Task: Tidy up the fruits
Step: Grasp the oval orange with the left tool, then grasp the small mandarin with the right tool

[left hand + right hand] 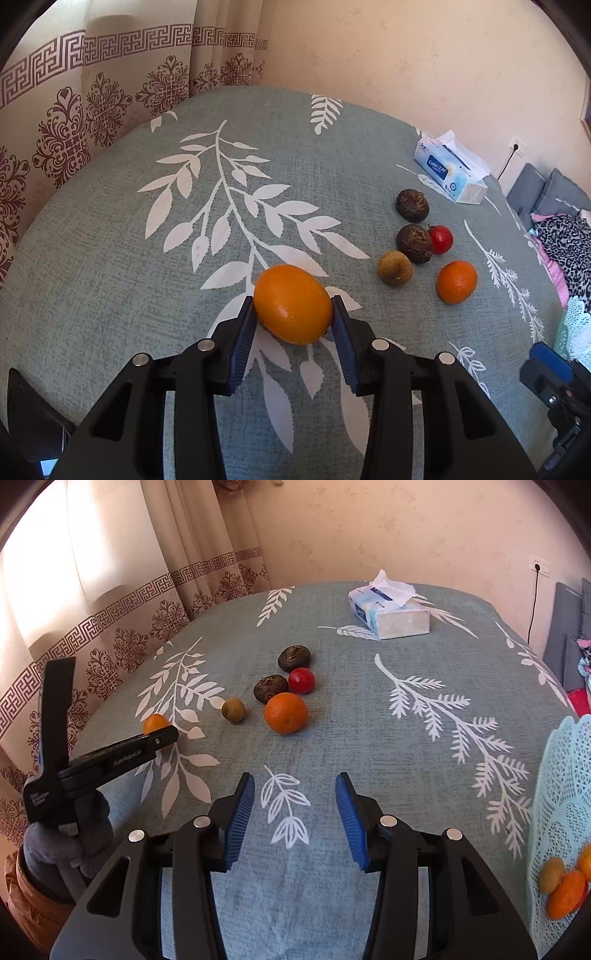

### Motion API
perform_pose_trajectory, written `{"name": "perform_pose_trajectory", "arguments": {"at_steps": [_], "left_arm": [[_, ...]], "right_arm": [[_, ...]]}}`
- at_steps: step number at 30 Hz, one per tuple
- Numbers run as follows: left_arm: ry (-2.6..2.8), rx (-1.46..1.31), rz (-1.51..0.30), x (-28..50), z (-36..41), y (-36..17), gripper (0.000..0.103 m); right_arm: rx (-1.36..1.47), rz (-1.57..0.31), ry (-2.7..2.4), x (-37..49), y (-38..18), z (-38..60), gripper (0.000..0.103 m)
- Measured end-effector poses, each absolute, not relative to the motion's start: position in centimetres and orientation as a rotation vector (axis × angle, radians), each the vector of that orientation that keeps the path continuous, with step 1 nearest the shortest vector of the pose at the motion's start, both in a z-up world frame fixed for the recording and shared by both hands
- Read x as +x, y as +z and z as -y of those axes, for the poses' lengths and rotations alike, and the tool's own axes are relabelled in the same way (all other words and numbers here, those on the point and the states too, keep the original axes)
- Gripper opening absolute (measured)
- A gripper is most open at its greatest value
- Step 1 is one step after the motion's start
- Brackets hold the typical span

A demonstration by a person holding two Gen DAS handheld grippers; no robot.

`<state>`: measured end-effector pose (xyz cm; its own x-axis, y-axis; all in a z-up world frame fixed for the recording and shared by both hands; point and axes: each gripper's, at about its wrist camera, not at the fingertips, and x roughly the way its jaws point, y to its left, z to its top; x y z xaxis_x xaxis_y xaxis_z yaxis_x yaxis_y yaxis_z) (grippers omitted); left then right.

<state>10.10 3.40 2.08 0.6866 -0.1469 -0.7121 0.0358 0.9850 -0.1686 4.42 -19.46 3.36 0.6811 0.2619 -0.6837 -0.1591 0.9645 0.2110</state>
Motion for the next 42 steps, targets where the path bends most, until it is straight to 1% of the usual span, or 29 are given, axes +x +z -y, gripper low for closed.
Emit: {"name": "perform_pose_trajectory", "arguments": {"at_steps": [5, 11, 23, 24, 25, 35, 42], "left_arm": [[-0.096, -0.148, -0.768, 9.3, -3.3, 2.6, 0.041], [-0.103, -0.166, -0.769, 9.0, -3.5, 2.5, 0.041], [-0.115, -0.182, -0.768, 8.8, -3.5, 2.6, 0.041], [-0.115, -0.182, -0.767, 8.8, -3.5, 2.6, 0.041], [-0.116, -0.181, -0.767, 8.8, -3.4, 2.6, 0.041], [-0.142, -0.161, -0.76, 8.5, -2.7, 2.6, 0.041], [-0.166, -0.148, -0.743, 8.1, -2.2, 2.9, 0.041]], "right_arm": [[0.162, -0.822, 0.236, 7.9, 2.6, 18.6, 0.047], [0.159, -0.827, 0.207, 11.6, 1.7, 17.7, 0.047], [0.141, -0.841, 0.201, 14.3, 0.8, 16.4, 0.047], [0.141, -0.847, 0.202, 14.3, 0.7, 16.4, 0.042], [0.137, -0.849, 0.2, 14.2, 0.6, 16.4, 0.041], [0.15, -0.84, 0.201, 10.8, 1.2, 17.6, 0.041], [0.175, -0.81, 0.193, 7.8, 2.6, 18.9, 0.041]]}}
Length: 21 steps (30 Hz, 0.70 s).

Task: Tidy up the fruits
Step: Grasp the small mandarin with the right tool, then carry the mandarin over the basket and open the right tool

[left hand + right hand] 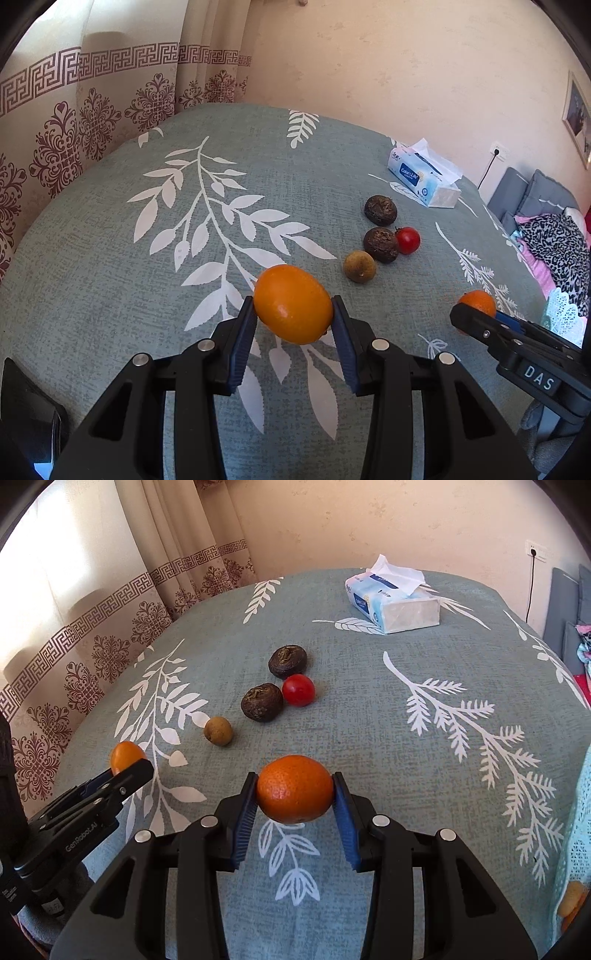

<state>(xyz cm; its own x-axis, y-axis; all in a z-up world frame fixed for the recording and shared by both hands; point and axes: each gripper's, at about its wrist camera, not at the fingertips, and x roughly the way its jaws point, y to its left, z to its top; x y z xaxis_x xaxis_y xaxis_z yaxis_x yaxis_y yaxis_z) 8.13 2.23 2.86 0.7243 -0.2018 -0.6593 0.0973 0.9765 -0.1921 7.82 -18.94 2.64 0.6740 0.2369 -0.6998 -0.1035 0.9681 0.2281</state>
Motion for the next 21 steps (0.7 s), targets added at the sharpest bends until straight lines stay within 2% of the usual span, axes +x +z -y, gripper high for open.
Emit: {"name": "perform_pose_trajectory", "arguments": {"at_steps": [11, 21], "left_arm": [[-0.201, -0.117, -0.727, 7.4, -1.2, 3.0, 0.041], [-0.23, -0.058, -0.719, 6.4, 0.5, 3.2, 0.041]], "right_arm": [[0.197, -0.734, 0.121, 2.8, 5.7, 22.7, 0.041], [0.275, -0.718, -0.07, -2.0, 7.0, 31.7, 0.041]]}}
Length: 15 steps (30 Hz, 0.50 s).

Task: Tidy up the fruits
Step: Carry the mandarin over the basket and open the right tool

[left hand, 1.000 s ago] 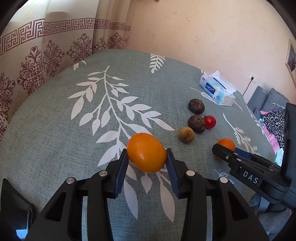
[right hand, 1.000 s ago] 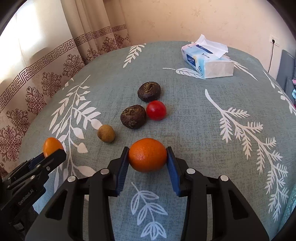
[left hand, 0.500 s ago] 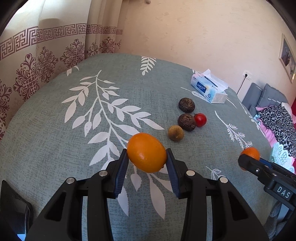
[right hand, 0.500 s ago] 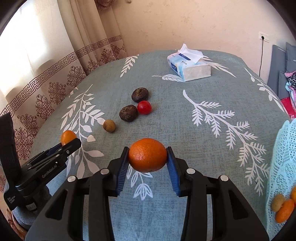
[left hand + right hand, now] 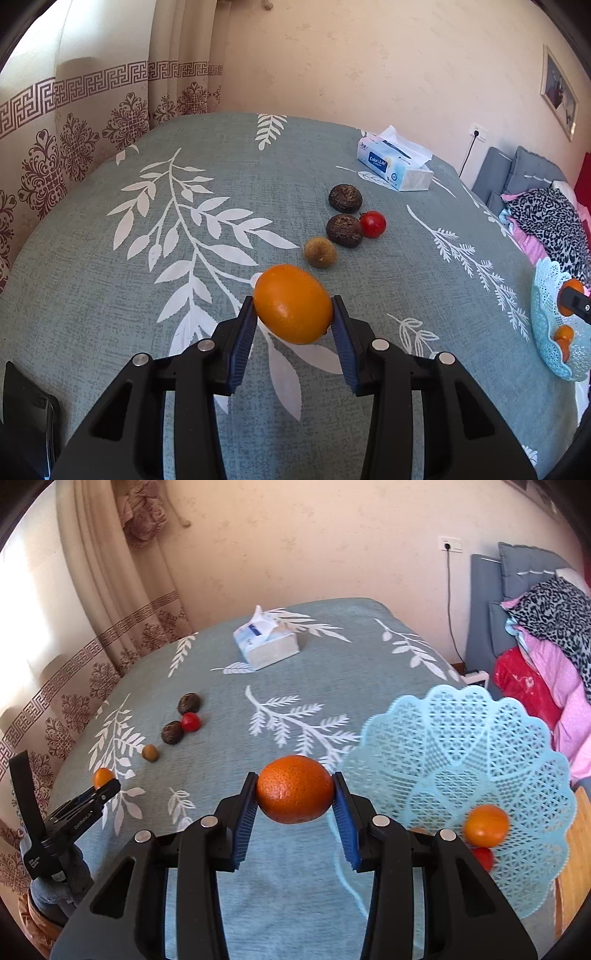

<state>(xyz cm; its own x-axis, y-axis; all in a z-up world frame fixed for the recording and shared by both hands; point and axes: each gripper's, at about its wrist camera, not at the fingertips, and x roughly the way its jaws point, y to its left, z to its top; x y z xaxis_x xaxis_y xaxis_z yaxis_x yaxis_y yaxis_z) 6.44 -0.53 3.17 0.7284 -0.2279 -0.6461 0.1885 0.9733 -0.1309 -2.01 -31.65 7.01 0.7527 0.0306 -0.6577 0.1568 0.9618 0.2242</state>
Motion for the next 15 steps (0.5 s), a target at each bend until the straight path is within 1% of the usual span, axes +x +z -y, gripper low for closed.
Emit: {"name": "perform_pose_trajectory", "arguments": {"at_steps": [8, 13, 14, 15], "left_arm": [[-0.258, -0.028, -0.715, 5.4, 2.0, 3.8, 0.041], [-0.289, -0.013, -0.718, 4.7, 3.5, 4.1, 0.041], [-0.298, -0.01, -0.718, 4.5, 3.8, 4.2, 0.041], [-0.307, -0.004, -0.716, 4.4, 4.3, 4.3, 0.041]], "right_arm": [[0.332, -0.776, -0.206, -3.7, 5.5, 37.7, 0.041], [0.377, -0.777, -0.217, -4.1, 5.1, 39.0, 0.041], [0.382, -0.776, -0.214, -4.2, 5.1, 39.1, 0.042], [0.39, -0.772, -0.213, -4.4, 5.1, 39.3, 0.045]]}}
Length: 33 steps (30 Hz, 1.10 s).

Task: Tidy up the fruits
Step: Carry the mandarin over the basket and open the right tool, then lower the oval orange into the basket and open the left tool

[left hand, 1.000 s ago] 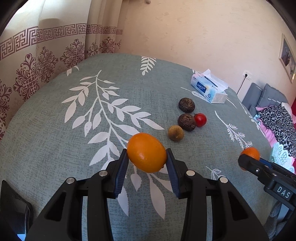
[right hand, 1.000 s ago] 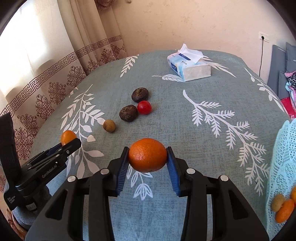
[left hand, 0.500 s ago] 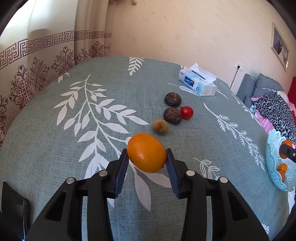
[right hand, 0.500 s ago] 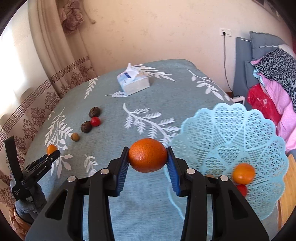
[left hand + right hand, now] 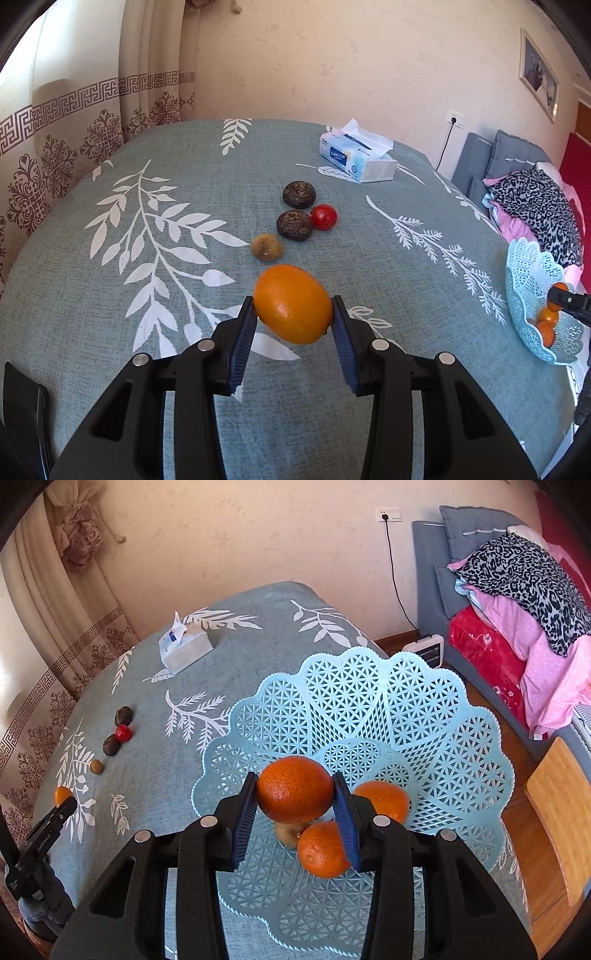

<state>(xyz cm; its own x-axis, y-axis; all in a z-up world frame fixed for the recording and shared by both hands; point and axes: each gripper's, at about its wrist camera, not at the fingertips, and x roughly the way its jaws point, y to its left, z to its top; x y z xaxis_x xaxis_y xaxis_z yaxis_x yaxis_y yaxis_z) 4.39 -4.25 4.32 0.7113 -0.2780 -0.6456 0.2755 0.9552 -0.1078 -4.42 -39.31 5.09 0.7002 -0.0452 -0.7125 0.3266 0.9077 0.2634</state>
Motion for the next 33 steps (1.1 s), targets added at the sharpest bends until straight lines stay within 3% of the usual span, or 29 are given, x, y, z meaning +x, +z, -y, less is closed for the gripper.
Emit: {"name": "perform_pose_trajectory", "arguments": {"at_steps": [19, 23, 33], "left_arm": [[-0.582, 0.09, -0.705, 1.5, 15.4, 7.0, 0.041], [-0.656, 0.114, -0.7, 0.7, 18.4, 7.5, 0.041], [-0.812, 0.163, -0.695, -0.9, 25.3, 7.6, 0.041]], "right_arm": [[0.373, -0.541, -0.27, -8.9, 7.6, 41.6, 0.046], [0.357, -0.524, -0.281, -9.5, 7.7, 42.1, 0.051], [0.405, -0.519, -0.286, -10.4, 6.8, 43.6, 0.051]]}}
